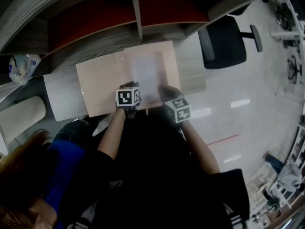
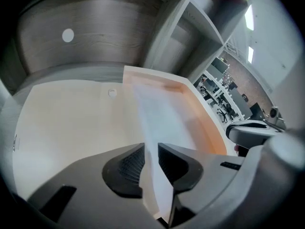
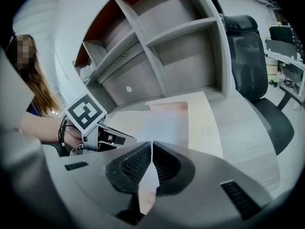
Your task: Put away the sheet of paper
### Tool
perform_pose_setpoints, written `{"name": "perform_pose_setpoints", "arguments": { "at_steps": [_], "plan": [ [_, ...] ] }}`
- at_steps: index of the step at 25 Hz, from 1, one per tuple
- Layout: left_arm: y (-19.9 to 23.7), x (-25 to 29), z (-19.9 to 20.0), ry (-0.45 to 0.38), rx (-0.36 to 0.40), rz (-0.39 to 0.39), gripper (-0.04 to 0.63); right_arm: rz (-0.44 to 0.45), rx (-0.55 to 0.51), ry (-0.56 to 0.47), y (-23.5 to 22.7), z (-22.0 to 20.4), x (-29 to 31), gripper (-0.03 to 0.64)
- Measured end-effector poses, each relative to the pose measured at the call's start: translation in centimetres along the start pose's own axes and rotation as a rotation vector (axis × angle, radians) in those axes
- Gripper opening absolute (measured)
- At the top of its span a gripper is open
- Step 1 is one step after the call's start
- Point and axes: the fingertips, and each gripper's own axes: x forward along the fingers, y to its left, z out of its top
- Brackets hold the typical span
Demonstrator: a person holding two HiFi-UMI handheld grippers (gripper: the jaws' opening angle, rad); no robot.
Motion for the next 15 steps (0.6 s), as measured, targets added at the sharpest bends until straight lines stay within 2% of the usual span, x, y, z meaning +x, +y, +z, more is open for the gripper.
{"name": "perform_pose_setpoints", "arguments": {
  "at_steps": [1, 2, 8, 15],
  "plan": [
    [0.1, -0.2, 0.0, -0.010, -0.001, 0.000, 0.136, -0.003, 0.000, 0.001, 0.2, 0.0, -0.1, 0.025],
    [0.2, -0.5, 0.0, -0.020, -0.005, -0.002, 0.159, -0.007, 0.001, 0.002, 0.4, 0.0, -0.2, 0.025],
    [1.3, -3.9, -0.5, -0.109, -0.018, 0.008, 0.161, -0.031, -0.007, -0.071, 2.2, 0.8, -0.4, 0.025],
    [3.0, -8.3, -0.1, -0.277, 0.016, 0.026, 0.143, -0.073, -0.069, -0.148, 5.6, 2.8, -0.1, 0.025]
  ]
}}
